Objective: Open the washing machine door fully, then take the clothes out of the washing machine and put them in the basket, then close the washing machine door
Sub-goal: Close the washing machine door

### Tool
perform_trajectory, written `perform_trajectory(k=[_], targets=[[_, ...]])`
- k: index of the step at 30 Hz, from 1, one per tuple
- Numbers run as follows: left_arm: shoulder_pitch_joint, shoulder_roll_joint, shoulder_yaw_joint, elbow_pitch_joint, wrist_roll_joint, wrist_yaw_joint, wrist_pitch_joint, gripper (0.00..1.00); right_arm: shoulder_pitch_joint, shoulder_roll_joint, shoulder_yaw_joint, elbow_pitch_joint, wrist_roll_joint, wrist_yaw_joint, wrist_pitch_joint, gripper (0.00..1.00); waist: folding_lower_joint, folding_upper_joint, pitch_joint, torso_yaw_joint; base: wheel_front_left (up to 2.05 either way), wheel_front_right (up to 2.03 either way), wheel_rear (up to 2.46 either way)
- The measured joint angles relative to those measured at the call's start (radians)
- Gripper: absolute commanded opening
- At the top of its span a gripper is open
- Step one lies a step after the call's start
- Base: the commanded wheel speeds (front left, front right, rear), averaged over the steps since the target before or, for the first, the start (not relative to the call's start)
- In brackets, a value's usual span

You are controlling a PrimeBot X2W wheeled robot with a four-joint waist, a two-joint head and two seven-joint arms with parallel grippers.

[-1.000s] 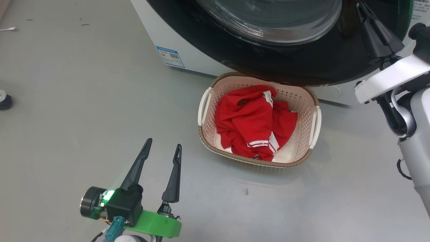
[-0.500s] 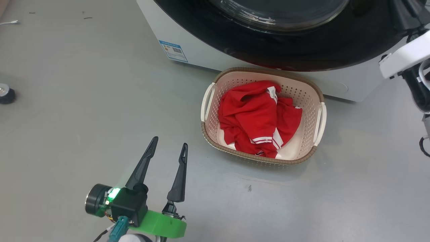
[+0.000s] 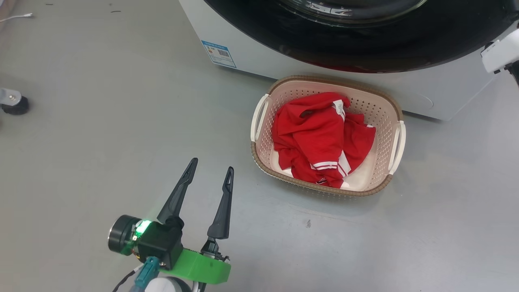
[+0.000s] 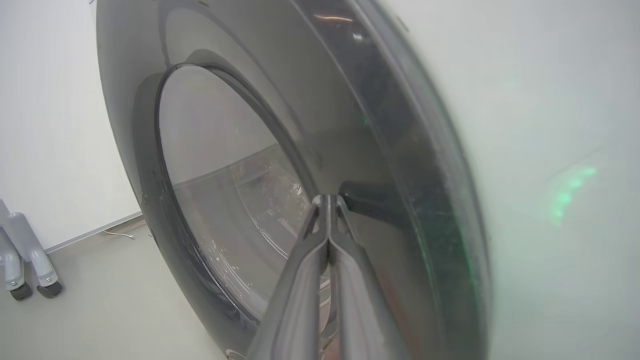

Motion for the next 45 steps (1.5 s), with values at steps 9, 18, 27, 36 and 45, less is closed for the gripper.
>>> perform_trajectory(k=[9, 18, 27, 36, 45], targets=[[-0.005, 0.0, 0.006, -0.001, -0.002, 0.0, 0.0, 1.0, -0.01, 0.018, 0.03, 0.037, 0.027, -0.007, -0.035, 0.0, 0.0, 0.0, -0.002, -0.004, 0.0, 0.0, 0.0], [-0.005, -0.001, 0.033, 0.002, -0.002, 0.004, 0.0, 1.0, 0.035, 0.047, 0.1, 0.045, 0.063, -0.021, -0.102, 0.0, 0.0, 0.0, -0.025, -0.042, 0.0, 0.0, 0.0], [-0.005, -0.001, 0.057, 0.018, 0.011, 0.004, 0.0, 1.0, 0.15, 0.073, 0.119, 0.019, 0.095, -0.021, -0.141, 0.0, 0.0, 0.0, -0.056, -0.099, 0.0, 0.0, 0.0], [-0.005, -0.001, 0.07, 0.042, 0.017, 0.004, 0.0, 1.0, 0.3, 0.114, 0.089, 0.017, 0.122, -0.021, -0.146, 0.0, 0.0, 0.0, -0.096, -0.157, 0.0, 0.0, 0.0], [-0.002, 0.0, 0.082, 0.077, 0.029, 0.004, 0.0, 1.0, 0.423, 0.172, 0.032, -0.03, 0.121, -0.025, -0.146, 1.0, 0.0, 0.0, -0.156, -0.218, 0.0, 0.0, 0.0]])
